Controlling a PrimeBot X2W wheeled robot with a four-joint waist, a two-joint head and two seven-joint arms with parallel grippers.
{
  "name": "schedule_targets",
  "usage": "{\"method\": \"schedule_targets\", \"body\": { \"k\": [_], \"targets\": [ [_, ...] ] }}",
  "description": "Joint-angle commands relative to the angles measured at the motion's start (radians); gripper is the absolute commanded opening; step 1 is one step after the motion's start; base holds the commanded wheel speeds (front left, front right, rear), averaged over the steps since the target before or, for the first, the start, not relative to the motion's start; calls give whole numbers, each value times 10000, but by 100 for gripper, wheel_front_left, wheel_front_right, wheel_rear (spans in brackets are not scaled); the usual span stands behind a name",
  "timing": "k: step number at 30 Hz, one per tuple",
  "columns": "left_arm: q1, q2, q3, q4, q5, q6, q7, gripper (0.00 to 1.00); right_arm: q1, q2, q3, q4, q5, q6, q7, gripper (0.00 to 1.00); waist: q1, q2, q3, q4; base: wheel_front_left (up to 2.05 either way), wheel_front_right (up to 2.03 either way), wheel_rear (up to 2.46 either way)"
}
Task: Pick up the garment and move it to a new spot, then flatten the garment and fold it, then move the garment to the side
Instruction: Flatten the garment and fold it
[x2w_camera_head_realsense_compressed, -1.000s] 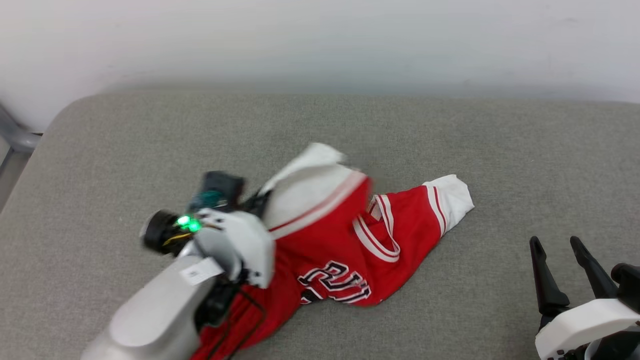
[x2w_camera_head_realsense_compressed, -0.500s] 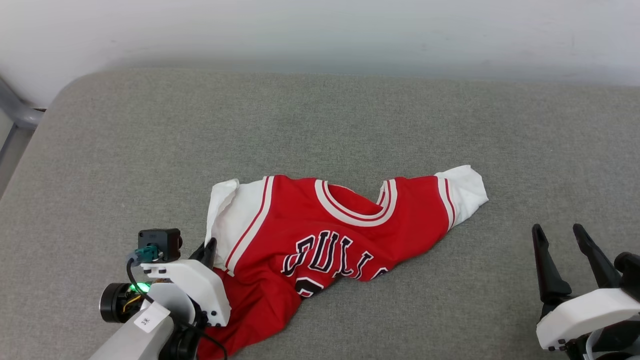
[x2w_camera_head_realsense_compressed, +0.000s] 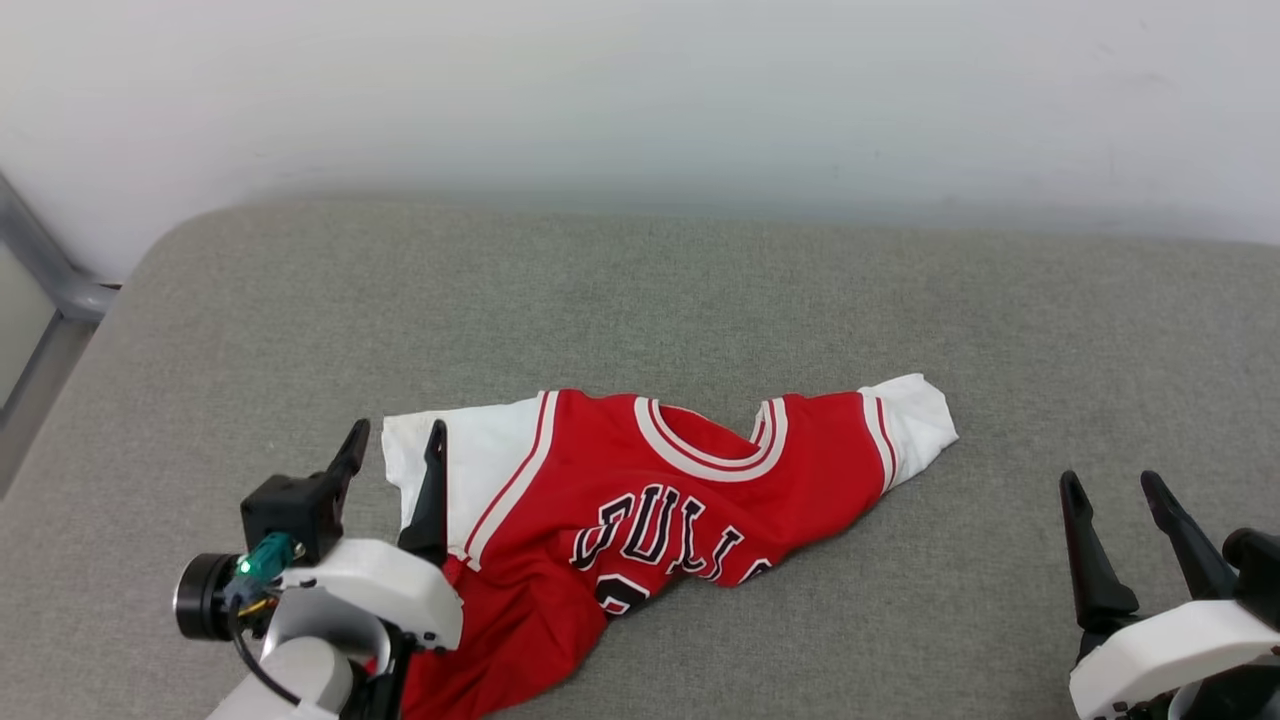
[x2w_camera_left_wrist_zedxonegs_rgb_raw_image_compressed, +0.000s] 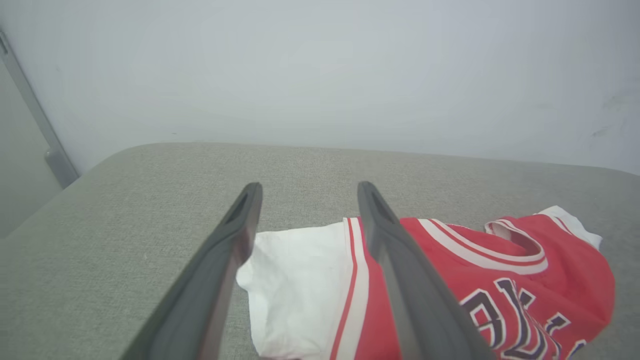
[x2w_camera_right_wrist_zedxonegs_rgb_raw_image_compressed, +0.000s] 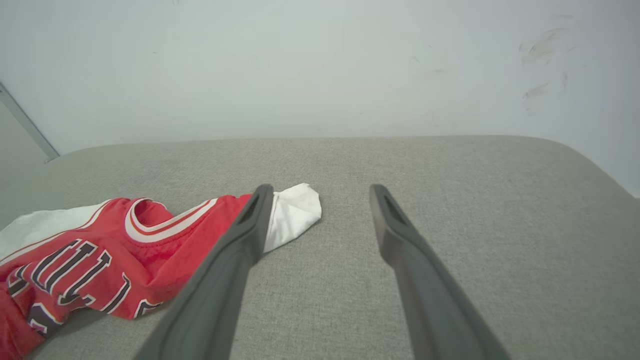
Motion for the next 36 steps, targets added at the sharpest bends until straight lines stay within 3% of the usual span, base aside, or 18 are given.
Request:
{"method": "schedule_targets", "body": {
  "k": [1, 11, 18, 28, 36],
  "targets": [
    [299, 111, 109, -216, 171, 114, -58, 100, 128, 8, 5, -29, 0, -5, 27, 100, 0, 0, -108, 35, 0, 0, 0],
    [1639, 133, 633, -1863, 899, 547, -63, 100, 370, 7, -460, 799, 159, -3, 534, 100, 0, 0, -326, 183, 0, 0, 0],
    [1612, 26, 670, -2335, 1076, 484, -55, 100, -1027, -36, -1125, 2716, -179, -3, 2245, 100, 0, 0, 136, 467, 0, 0, 0],
    [1023, -608, 1049, -2453, 1540, -151, -56, 100, -4268, -875, -283, 5013, -114, -3, 4973, 100, 0, 0, 1211, 1196, 0, 0, 0],
    [730, -1264, 1618, -2250, 2024, -786, -57, 100, -6042, -1603, 565, 6736, -104, -5, 5599, 100, 0, 0, 2070, 1648, 0, 0, 0]
  ]
}}
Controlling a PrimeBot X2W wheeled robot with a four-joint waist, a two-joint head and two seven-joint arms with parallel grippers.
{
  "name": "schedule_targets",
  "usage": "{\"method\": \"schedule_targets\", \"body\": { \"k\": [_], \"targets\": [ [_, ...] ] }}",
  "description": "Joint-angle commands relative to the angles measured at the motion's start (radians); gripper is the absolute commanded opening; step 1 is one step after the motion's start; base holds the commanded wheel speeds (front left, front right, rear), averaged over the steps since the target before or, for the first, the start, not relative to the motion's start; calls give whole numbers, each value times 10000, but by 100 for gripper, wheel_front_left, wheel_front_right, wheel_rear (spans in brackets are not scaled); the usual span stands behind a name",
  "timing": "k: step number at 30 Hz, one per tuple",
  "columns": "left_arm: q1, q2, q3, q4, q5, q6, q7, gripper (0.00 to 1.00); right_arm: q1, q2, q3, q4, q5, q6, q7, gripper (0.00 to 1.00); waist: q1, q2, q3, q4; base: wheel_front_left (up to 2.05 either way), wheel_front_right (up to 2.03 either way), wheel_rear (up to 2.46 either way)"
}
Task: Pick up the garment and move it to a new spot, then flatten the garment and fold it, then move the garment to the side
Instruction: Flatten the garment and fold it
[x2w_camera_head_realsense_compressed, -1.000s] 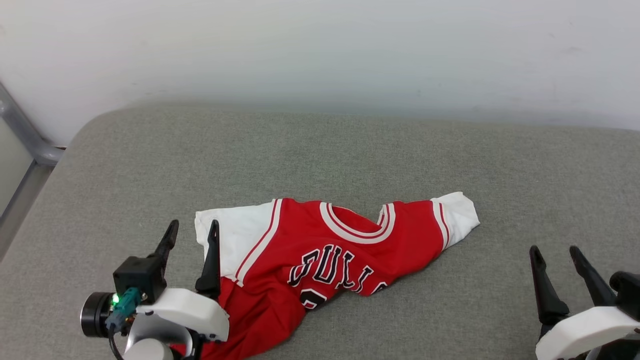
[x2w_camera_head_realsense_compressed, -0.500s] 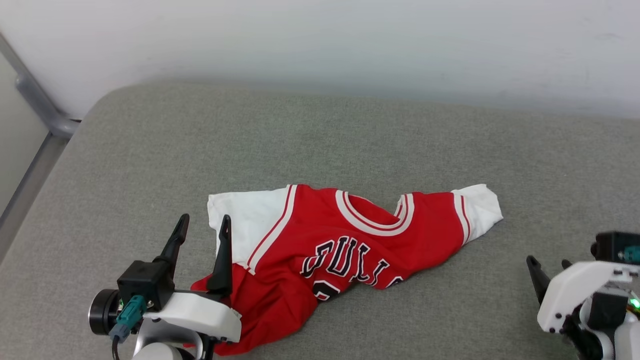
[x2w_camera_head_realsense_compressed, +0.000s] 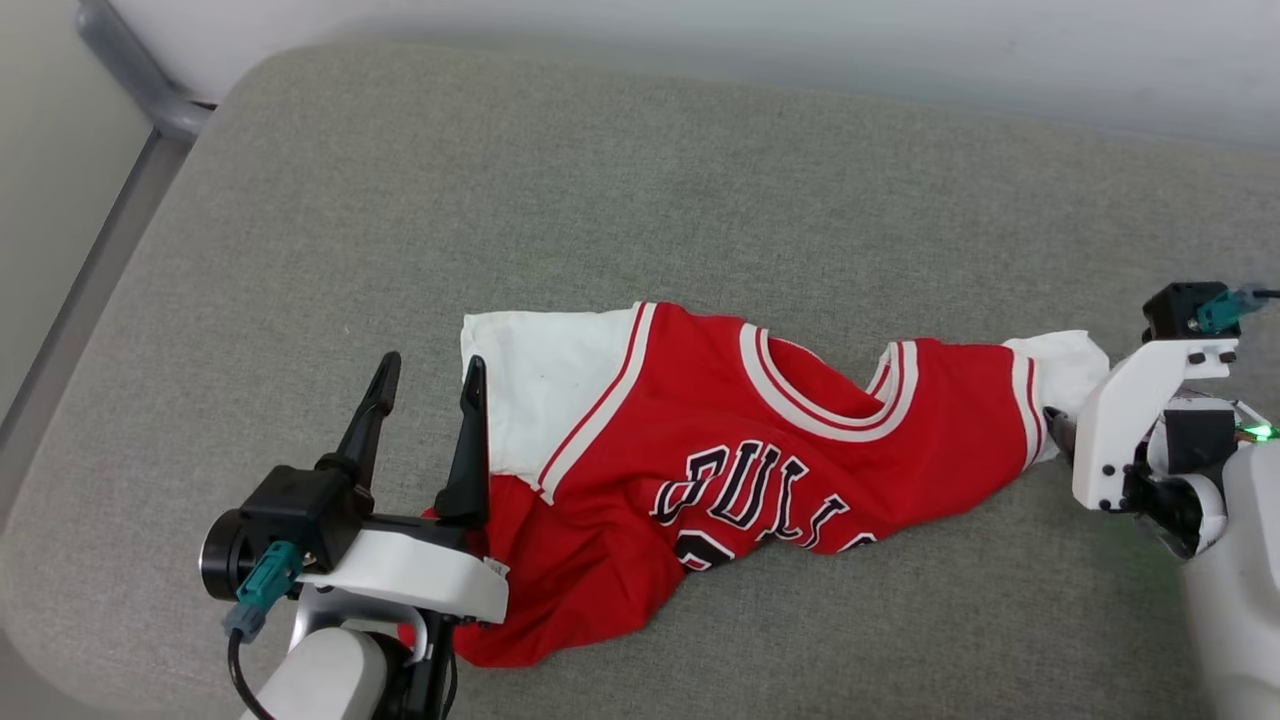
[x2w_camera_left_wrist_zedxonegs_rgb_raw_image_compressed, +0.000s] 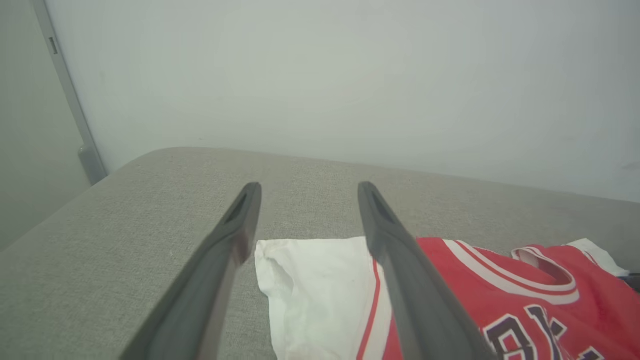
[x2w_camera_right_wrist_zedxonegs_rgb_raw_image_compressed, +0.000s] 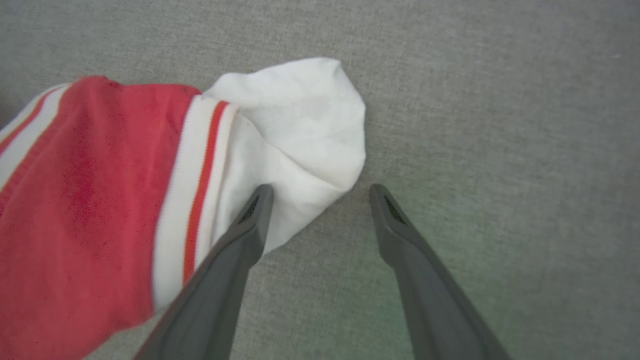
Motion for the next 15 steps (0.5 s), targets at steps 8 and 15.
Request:
{"method": "schedule_targets", "body": {
  "k": [8, 15],
  "targets": [
    [120, -570, 579, 489, 424, -547, -23, 100, 95, 4, 819, 1691, 561, -2, 1550, 0, -2, -1, 269, 179, 0, 0, 0],
    [496, -693, 858, 930, 527, -778, -23, 100, 215, -408, 811, 339, 842, -7, 426, 0, -2, -1, -354, -101, 0, 0, 0]
  ]
}}
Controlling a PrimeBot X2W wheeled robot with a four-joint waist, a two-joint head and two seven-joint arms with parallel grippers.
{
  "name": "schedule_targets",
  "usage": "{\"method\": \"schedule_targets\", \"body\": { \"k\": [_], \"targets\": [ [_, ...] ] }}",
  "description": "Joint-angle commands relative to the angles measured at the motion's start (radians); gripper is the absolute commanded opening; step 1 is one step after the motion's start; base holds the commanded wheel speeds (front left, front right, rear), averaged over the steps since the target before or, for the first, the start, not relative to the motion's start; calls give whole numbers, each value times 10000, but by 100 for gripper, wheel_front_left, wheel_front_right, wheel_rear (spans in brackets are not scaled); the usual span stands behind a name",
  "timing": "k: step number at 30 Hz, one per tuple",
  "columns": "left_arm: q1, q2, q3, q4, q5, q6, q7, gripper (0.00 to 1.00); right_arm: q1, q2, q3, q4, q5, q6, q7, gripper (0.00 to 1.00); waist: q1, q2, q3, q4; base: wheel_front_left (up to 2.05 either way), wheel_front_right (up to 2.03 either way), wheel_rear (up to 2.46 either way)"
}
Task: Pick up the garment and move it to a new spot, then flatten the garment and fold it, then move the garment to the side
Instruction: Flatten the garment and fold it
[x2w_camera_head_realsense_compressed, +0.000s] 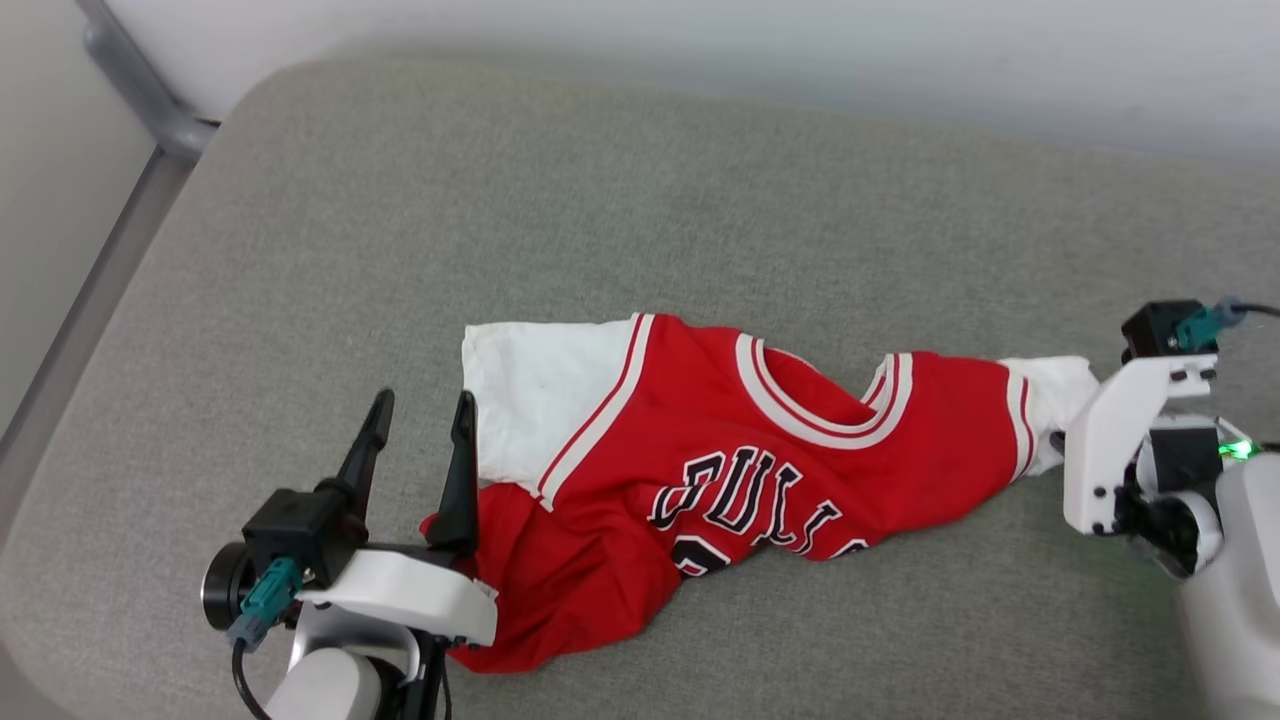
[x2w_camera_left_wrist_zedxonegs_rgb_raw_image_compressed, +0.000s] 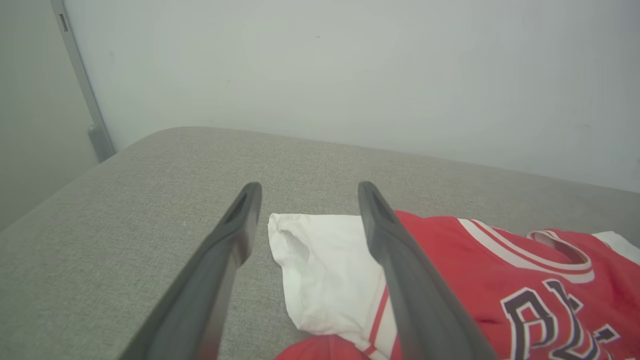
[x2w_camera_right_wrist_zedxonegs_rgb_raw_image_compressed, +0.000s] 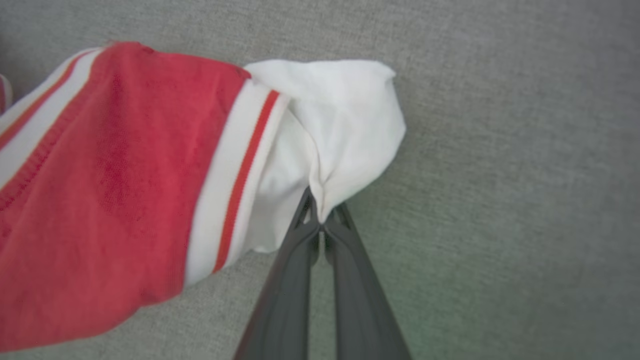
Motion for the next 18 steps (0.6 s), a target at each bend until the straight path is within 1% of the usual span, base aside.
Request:
{"method": "schedule_targets", "body": {
  "k": [1, 5, 9, 11, 14, 15, 18],
  "targets": [
    [193, -9, 34, 137, -35, -78, -23, 100, 524, -118, -40, -355, 90, -7, -190, 0, -1, 0, -383, -169, 0, 0, 0],
    [474, 118, 71, 398, -211, -122, 95, 100, 1503, -207, -209, -1520, 104, -7, -581, 0, -1, 0, -961, -367, 0, 0, 0],
    [787, 262, 122, 418, -364, -40, 401, 100, 2726, -115, -568, -2546, 89, -7, -571, 0, -1, 0, -1470, -544, 0, 0, 0],
    [926, 382, 153, 346, -458, -25, 619, 100, 3335, -39, -783, -3096, -16, -7, -628, 0, -1, 0, -1658, -605, 0, 0, 0],
    [1138, 677, 315, 210, -623, 11, 982, 100, 4159, 249, -1124, -3877, -81, -7, -864, 0, -1, 0, -1878, -740, 0, 0, 0],
    [1138, 677, 315, 210, -623, 11, 982, 100, 4159, 249, -1124, -3877, -81, -7, -864, 0, -1, 0, -1878, -740, 0, 0, 0],
    [1227, 1042, 457, -43, -857, -83, 1526, 100, 4684, 503, -1346, -4600, -151, -8, -959, 0, -1, 0, -1871, -914, 0, 0, 0]
  ]
}}
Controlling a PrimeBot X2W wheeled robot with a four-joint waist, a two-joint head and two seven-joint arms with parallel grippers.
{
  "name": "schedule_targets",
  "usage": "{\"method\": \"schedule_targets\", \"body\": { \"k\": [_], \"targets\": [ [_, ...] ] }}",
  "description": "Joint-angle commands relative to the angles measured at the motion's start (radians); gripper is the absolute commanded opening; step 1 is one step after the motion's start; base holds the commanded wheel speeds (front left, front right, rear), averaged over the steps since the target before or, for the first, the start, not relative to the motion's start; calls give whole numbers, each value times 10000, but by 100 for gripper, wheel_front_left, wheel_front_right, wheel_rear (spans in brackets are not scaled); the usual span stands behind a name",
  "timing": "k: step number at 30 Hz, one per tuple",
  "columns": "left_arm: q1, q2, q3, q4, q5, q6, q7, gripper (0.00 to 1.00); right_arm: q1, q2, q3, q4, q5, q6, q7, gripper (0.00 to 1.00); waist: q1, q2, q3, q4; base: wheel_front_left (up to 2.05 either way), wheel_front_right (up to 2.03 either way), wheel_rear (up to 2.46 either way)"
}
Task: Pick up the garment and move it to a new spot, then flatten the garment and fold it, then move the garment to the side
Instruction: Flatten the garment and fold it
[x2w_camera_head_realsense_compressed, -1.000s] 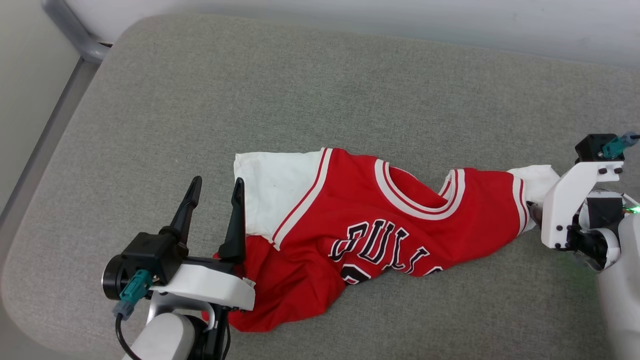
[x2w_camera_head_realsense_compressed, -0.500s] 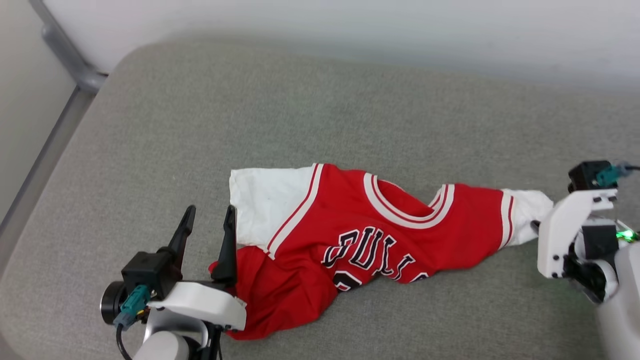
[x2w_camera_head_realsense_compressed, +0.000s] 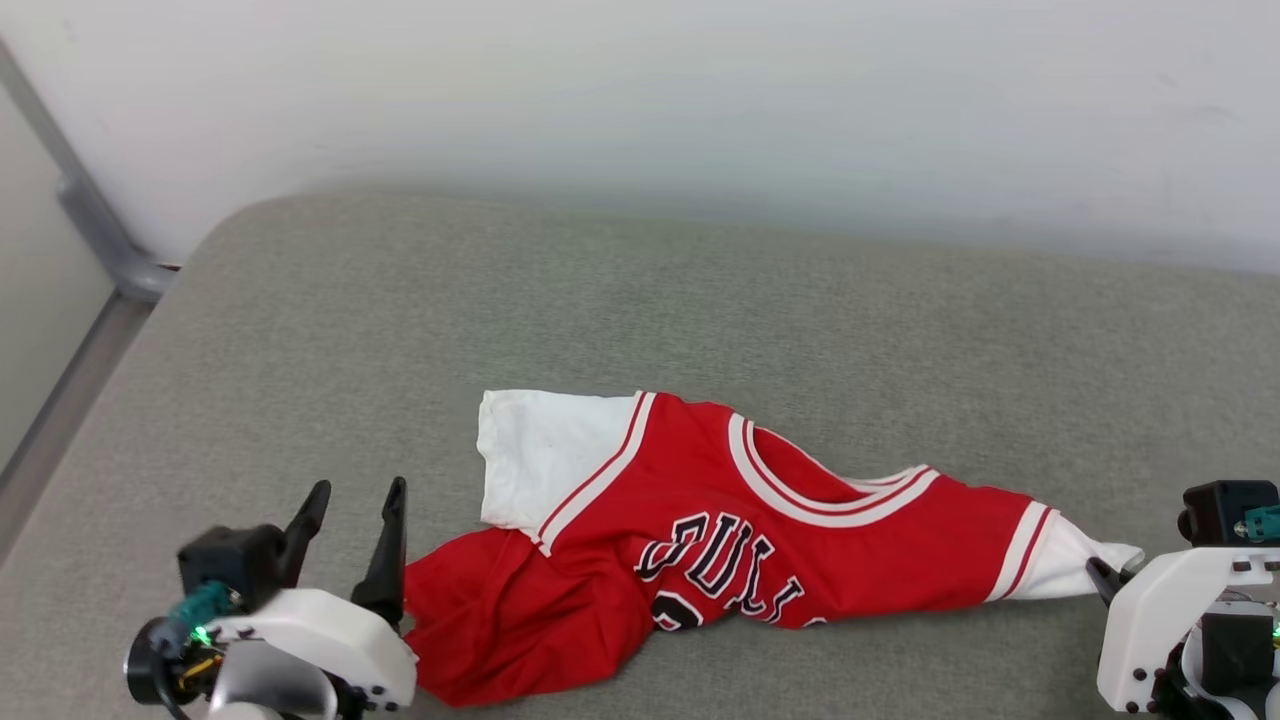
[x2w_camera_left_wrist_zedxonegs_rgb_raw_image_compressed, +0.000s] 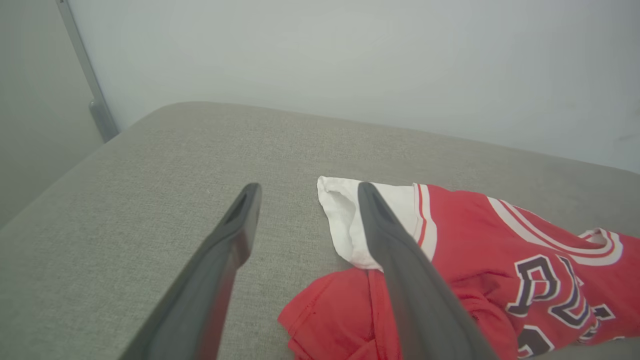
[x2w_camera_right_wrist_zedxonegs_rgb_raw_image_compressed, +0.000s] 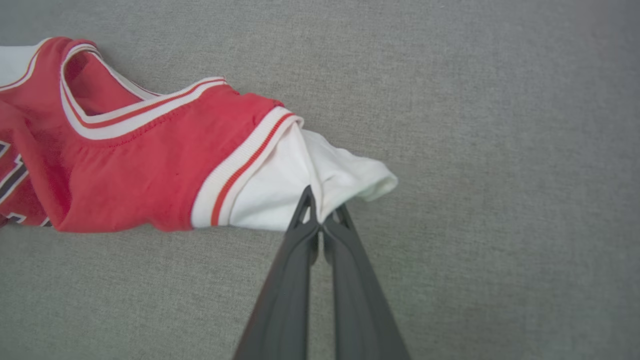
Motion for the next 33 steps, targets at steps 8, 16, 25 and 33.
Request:
{"method": "schedule_targets", "body": {
  "k": [8, 16, 25, 33],
  "targets": [
    [-1358, 911, 351, -341, -1234, -839, 2229, 100, -84, 391, -163, -1068, -226, -9, 91, 0, 1, 0, 1006, -588, 0, 0, 0],
    [-3887, 1367, -154, 843, -2272, -2004, 5000, 100, -902, 529, -67, -1587, -592, -9, 193, 0, 1, 0, 2277, -976, 0, 0, 0],
    [-6051, 1526, -756, 3133, -3190, -2785, 7512, 100, -1603, 624, 288, -1786, -778, -9, 89, 0, 1, 0, 3251, -1411, 0, 0, 0],
    [-6478, 1313, -1559, 4752, -3562, -3007, 8940, 100, -1780, 717, 516, -1865, -670, -9, -44, 0, 1, 0, 3749, -1671, 0, 0, 0]
  ]
}}
